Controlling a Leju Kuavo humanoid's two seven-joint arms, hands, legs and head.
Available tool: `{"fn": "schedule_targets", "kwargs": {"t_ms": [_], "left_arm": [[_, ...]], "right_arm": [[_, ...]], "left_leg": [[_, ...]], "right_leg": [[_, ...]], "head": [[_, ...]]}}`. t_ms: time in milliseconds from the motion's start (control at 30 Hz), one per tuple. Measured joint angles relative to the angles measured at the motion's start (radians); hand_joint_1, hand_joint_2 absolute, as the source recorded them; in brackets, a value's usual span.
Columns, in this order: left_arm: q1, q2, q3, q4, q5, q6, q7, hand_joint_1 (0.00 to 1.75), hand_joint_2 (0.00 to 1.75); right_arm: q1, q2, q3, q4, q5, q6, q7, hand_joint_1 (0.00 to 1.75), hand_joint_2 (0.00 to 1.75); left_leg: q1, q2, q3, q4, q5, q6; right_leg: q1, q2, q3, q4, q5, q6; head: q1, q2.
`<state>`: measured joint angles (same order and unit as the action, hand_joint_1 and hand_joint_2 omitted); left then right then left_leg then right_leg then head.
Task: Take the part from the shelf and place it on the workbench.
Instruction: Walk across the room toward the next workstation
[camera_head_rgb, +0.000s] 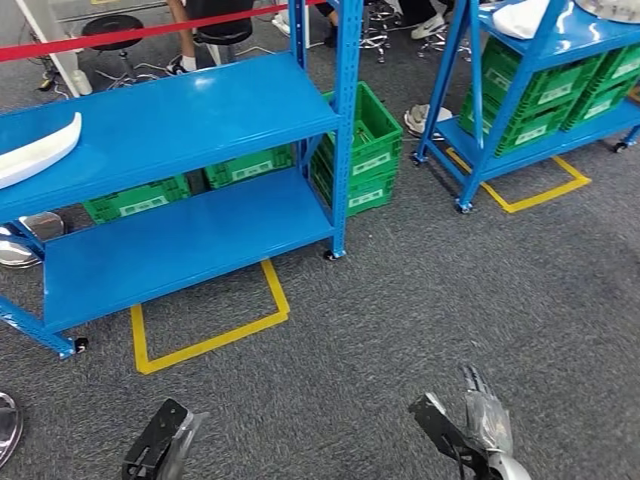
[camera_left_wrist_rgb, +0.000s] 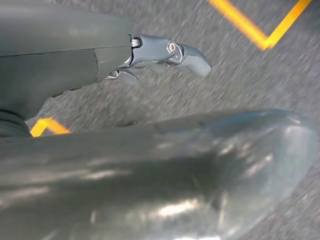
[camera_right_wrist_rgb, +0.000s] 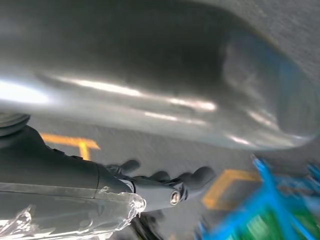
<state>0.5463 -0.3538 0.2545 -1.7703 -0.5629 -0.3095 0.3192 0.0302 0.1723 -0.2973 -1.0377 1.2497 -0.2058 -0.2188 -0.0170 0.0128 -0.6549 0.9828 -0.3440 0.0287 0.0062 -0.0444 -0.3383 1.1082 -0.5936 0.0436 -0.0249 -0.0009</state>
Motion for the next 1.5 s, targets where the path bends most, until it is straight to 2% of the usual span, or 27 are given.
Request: {"fn": "schedule_targets", "kwargs": {"t_ms": [33, 100, 133, 167, 200, 233, 267, 333, 367, 433, 500, 567, 633, 667, 733, 800, 867, 933, 1000, 1067, 1133, 1167, 1233, 1300, 1367, 1433, 1500], "left_arm": [[0.011, -0.002, -0.012, -0.023, -0.006, -0.001, 0.002, 0.0, 0.0], [0.032, -0.004, -0.029, -0.052, -0.014, -0.01, 0.003, 0.0, 0.0], [0.042, -0.005, -0.034, -0.063, -0.018, -0.017, 0.0, 0.0, 0.0], [0.049, -0.005, -0.038, -0.072, -0.024, -0.023, -0.003, 0.0, 0.0], [0.054, -0.005, -0.04, -0.077, -0.029, -0.029, -0.006, 0.0, 0.0], [0.059, -0.005, -0.04, -0.081, -0.034, -0.034, -0.009, 0.0, 0.0], [0.062, -0.005, -0.041, -0.085, -0.037, -0.038, -0.011, 0.0, 0.0], [0.067, -0.006, -0.042, -0.092, -0.042, -0.044, -0.013, 0.0, 0.0], [0.07, -0.006, -0.042, -0.095, -0.043, -0.046, -0.013, 0.0, 0.0], [0.075, -0.006, -0.043, -0.099, -0.044, -0.047, -0.014, 0.0, 0.0], [0.076, -0.006, -0.045, -0.102, -0.044, -0.047, -0.014, 0.0, 0.0], [0.076, -0.006, -0.048, -0.104, -0.044, -0.054, -0.017, 0.0, 0.0], [0.078, -0.006, -0.049, -0.105, -0.044, -0.062, -0.023, 0.0, 0.0], [0.08, -0.006, -0.049, -0.105, -0.044, -0.065, -0.027, 0.0, 0.0], [0.082, -0.006, -0.048, -0.105, -0.044, -0.075, -0.038, 0.0, 0.0], [0.083, -0.006, -0.048, -0.105, -0.044, -0.084, -0.049, 0.0, 0.0], [0.084, -0.006, -0.048, -0.105, -0.043, -0.087, -0.057, 0.0, 0.0], [0.091, -0.006, -0.047, -0.106, -0.042, -0.088, -0.062, 0.0, 0.0], [0.096, -0.007, -0.047, -0.106, -0.039, -0.089, -0.066, 0.0, 0.0], [0.095, -0.008, -0.049, -0.107, -0.038, -0.086, -0.068, 0.0, 0.0], [0.096, -0.008, -0.05, -0.107, -0.038, -0.081, -0.068, 0.0, 0.0], [0.097, -0.008, -0.05, -0.107, -0.038, -0.079, -0.068, 0.0, 0.0], [0.098, -0.008, -0.05, -0.107, -0.038, -0.078, -0.068, 0.0, 0.0], [0.098, -0.008, -0.05, -0.107, -0.038, -0.078, -0.068, 0.0, 0.0], [0.099, -0.009, -0.05, -0.108, -0.038, -0.078, -0.068, 0.0, 0.0], [0.102, -0.009, -0.05, -0.109, -0.038, -0.076, -0.068, 0.0, 0.0], [0.099, -0.008, -0.049, -0.109, -0.036, -0.068, -0.065, 0.0, 0.0]], "right_arm": [[-0.008, 0.002, -0.056, 0.056, 0.012, -0.004, -0.004, 0.0, 0.0], [-0.012, 0.004, -0.148, 0.151, 0.041, -0.011, -0.006, 0.0, 0.0], [-0.014, 0.004, -0.184, 0.191, 0.057, -0.015, -0.005, 0.0, 0.0], [-0.018, 0.005, -0.214, 0.226, 0.073, -0.019, -0.002, 0.0, 0.0], [-0.024, 0.005, -0.237, 0.257, 0.09, -0.025, 0.003, 0.0, 0.0], [-0.031, 0.005, -0.257, 0.289, 0.107, -0.031, 0.011, 0.0, 0.0], [-0.037, 0.006, -0.276, 0.323, 0.126, -0.037, 0.02, 0.0, 0.0], [-0.043, 0.007, -0.305, 0.38, 0.157, -0.046, 0.037, 0.0, 0.0], [-0.045, 0.007, -0.314, 0.4, 0.167, -0.05, 0.041, 0.0, 0.0], [-0.054, 0.009, -0.321, 0.421, 0.178, -0.053, 0.044, 0.0, 0.0], [-0.067, 0.01, -0.328, 0.441, 0.182, -0.057, 0.044, 0.0, 0.0], [-0.072, 0.01, -0.338, 0.462, 0.185, -0.061, 0.044, 0.0, 0.0], [-0.073, 0.01, -0.344, 0.48, 0.19, -0.062, 0.043, 0.0, 0.0], [-0.074, 0.01, -0.347, 0.487, 0.192, -0.063, 0.041, 0.0, 0.0], [-0.079, 0.01, -0.352, 0.498, 0.2, -0.069, 0.035, 0.0, 0.0], [-0.085, 0.009, -0.357, 0.51, 0.213, -0.076, 0.027, 0.0, 0.0], [-0.087, 0.008, -0.361, 0.519, 0.225, -0.079, 0.024, 0.0, 0.0], [-0.091, 0.008, -0.363, 0.523, 0.235, -0.08, 0.023, 0.0, 0.0], [-0.097, 0.007, -0.364, 0.528, 0.245, -0.083, 0.023, 0.0, 0.0], [-0.095, 0.007, -0.366, 0.535, 0.255, -0.086, 0.024, 0.0, 0.0], [-0.089, 0.006, -0.367, 0.542, 0.263, -0.088, 0.026, 0.0, 0.0], [-0.086, 0.006, -0.367, 0.545, 0.265, -0.088, 0.027, 0.0, 0.0], [-0.084, 0.006, -0.367, 0.548, 0.267, -0.089, 0.027, 0.0, 0.0], [-0.086, 0.006, -0.367, 0.552, 0.268, -0.09, 0.027, 0.0, 0.0], [-0.087, 0.006, -0.367, 0.555, 0.269, -0.09, 0.027, 0.0, 0.0], [-0.089, 0.005, -0.368, 0.557, 0.27, -0.091, 0.027, 0.0, 0.0], [-0.092, 0.005, -0.369, 0.558, 0.275, -0.091, 0.027, 0.0, 0.0]], "left_leg": [[0.002, -0.015, 0.014, 0.0, -0.01, 0.003], [0.01, -0.052, 0.04, -0.001, -0.037, 0.002], [0.014, -0.07, 0.055, -0.001, -0.051, -0.002], [0.02, -0.086, 0.071, -0.001, -0.065, -0.008], [0.026, -0.1, 0.087, -0.001, -0.079, -0.016], [0.032, -0.112, 0.1, -0.001, -0.092, -0.025], [0.037, -0.125, 0.112, 0.004, -0.105, -0.033], [0.04, -0.148, 0.125, 0.007, -0.127, -0.052], [0.041, -0.156, 0.13, 0.008, -0.133, -0.06], [0.04, -0.141, 0.132, 0.008, -0.141, -0.072], [0.036, -0.08, 0.107, 0.058, -0.17, -0.078], [0.033, -0.032, 0.039, 0.182, -0.234, -0.084], [0.033, -0.026, -0.022, 0.283, -0.27, -0.085], [0.032, -0.025, -0.029, 0.284, -0.258, -0.083], [0.027, -0.006, 0.014, 0.185, -0.186, -0.072], [0.015, 0.054, 0.068, 0.062, -0.131, -0.058], [0.007, 0.082, 0.084, 0.012, -0.118, -0.05], [0.01, 0.055, 0.086, 0.004, -0.105, -0.044], [0.016, 0.027, 0.09, -0.001, -0.095, -0.034], [0.02, -0.001, 0.091, -0.002, -0.092, -0.027], [0.02, -0.033, 0.091, -0.002, -0.092, -0.025], [0.02, -0.05, 0.092, -0.001, -0.092, -0.025], [0.021, -0.082, 0.095, 0.0, -0.093, -0.028], [0.021, -0.109, 0.095, 0.004, -0.095, -0.038], [0.021, -0.129, 0.09, 0.005, -0.095, -0.051], [0.024, -0.14, 0.086, 0.001, -0.092, -0.063], [0.023, -0.104, 0.068, 0.031, -0.108, -0.073]], "right_leg": [[-0.003, 0.025, -0.048, 0.063, -0.021, 0.001], [-0.01, 0.041, -0.144, 0.133, -0.119, 0.009], [-0.013, 0.042, -0.183, 0.136, -0.17, 0.016], [-0.017, 0.043, -0.215, 0.119, -0.196, 0.025], [-0.022, 0.048, -0.239, 0.086, -0.184, 0.035], [-0.03, 0.062, -0.255, 0.04, -0.123, 0.047], [-0.04, 0.081, -0.268, -0.011, -0.035, 0.054], [-0.049, 0.106, -0.275, -0.068, 0.107, 0.049], [-0.049, 0.103, -0.274, -0.074, 0.138, 0.036], [-0.045, 0.087, -0.264, -0.072, 0.152, 0.011], [-0.043, 0.068, -0.258, -0.075, 0.15, -0.005], [-0.036, 0.042, -0.252, -0.077, 0.144, -0.018], [-0.031, 0.014, -0.247, -0.077, 0.137, -0.025], [-0.028, 0.002, -0.244, -0.077, 0.134, -0.026], [-0.024, -0.02, -0.233, -0.078, 0.127, -0.026], [-0.018, -0.04, -0.221, -0.076, 0.119, -0.02], [-0.011, -0.063, -0.212, -0.077, 0.109, -0.01], [-0.01, -0.079, -0.202, -0.08, 0.1, 0.001], [-0.013, -0.032, -0.212, -0.04, 0.07, 0.012], [-0.015, 0.027, -0.265, 0.076, 0.007, 0.018], [-0.015, 0.041, -0.322, 0.187, -0.031, 0.019], [-0.015, 0.043, -0.331, 0.195, -0.022, 0.018], [-0.018, 0.055, -0.295, 0.103, 0.045, 0.017], [-0.025, 0.101, -0.238, -0.024, 0.098, 0.015], [-0.026, 0.125, -0.214, -0.072, 0.108, 0.003], [-0.023, 0.104, -0.211, -0.075, 0.11, -0.014], [-0.025, 0.083, -0.208, -0.082, 0.109, -0.029]], "head": [[0.002, 0.0], [0.002, 0.0], [0.003, 0.0], [0.002, 0.0], [0.003, 0.0], [0.003, 0.0], [0.005, 0.0], [0.009, 0.0], [0.01, 0.0], [0.007, 0.0], [0.001, 0.0], [-0.005, 0.0], [-0.006, 0.0], [-0.006, 0.0], [-0.007, 0.0], [-0.009, 0.0], [-0.012, 0.0], [-0.013, 0.0], [-0.01, 0.0], [-0.006, 0.0], [-0.006, 0.0], [-0.006, 0.0], [-0.006, 0.0], [-0.006, 0.0], [-0.007, 0.0], [-0.008, 0.0], [-0.014, 0.0]]}}
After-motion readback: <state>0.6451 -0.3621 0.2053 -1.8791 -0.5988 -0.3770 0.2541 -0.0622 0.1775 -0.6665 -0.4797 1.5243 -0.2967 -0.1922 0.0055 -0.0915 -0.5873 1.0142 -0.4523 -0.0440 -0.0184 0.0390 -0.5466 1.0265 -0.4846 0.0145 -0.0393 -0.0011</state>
